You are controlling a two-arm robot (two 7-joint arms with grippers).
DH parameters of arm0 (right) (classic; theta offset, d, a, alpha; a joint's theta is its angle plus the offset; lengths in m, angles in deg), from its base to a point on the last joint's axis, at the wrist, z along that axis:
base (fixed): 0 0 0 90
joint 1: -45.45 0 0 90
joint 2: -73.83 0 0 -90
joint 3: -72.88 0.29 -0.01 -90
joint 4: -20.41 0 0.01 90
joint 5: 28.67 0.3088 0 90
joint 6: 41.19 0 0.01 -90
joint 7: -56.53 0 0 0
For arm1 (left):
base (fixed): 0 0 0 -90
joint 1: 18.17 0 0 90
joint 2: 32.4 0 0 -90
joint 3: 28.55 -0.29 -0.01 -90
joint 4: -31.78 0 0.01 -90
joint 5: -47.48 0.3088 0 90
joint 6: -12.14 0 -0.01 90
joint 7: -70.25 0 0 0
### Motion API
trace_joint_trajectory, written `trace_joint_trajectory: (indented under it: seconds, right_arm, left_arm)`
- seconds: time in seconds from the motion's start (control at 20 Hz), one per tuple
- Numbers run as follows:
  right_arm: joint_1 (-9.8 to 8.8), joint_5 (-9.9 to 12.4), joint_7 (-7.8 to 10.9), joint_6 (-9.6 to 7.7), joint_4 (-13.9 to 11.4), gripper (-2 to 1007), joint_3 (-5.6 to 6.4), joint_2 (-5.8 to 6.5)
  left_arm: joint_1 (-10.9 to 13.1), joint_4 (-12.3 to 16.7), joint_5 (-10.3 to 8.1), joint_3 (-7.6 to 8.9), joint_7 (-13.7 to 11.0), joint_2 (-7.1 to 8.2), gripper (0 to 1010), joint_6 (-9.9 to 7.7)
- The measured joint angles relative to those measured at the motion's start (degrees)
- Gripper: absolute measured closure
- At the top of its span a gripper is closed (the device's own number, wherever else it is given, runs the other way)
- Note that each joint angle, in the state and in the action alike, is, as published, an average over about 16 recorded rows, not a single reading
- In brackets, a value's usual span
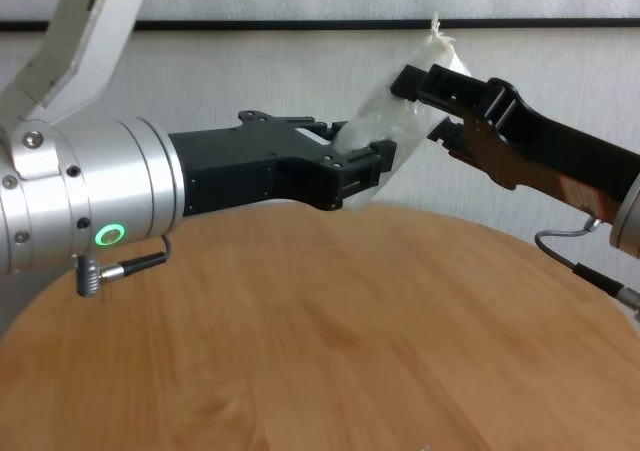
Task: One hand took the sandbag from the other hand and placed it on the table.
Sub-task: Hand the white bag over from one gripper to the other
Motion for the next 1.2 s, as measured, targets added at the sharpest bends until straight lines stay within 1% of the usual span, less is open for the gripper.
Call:
trace_joint_trajectory:
  seconds: [0.8,1.2]
  right_arm:
    - [-0.02,0.02,0.01,0.0,-0.03,463,0.02,0.0]
    - [0.0,0.55,0.11,0.3,0.08,462,-0.12,-0.03]
  left_arm:
    - [0.0,0.0,0.0,0.0,0.0,0.0,629,0.0]
    - [0.0,0.0,0.0,0.0,0.0,0.0,629,0.0]
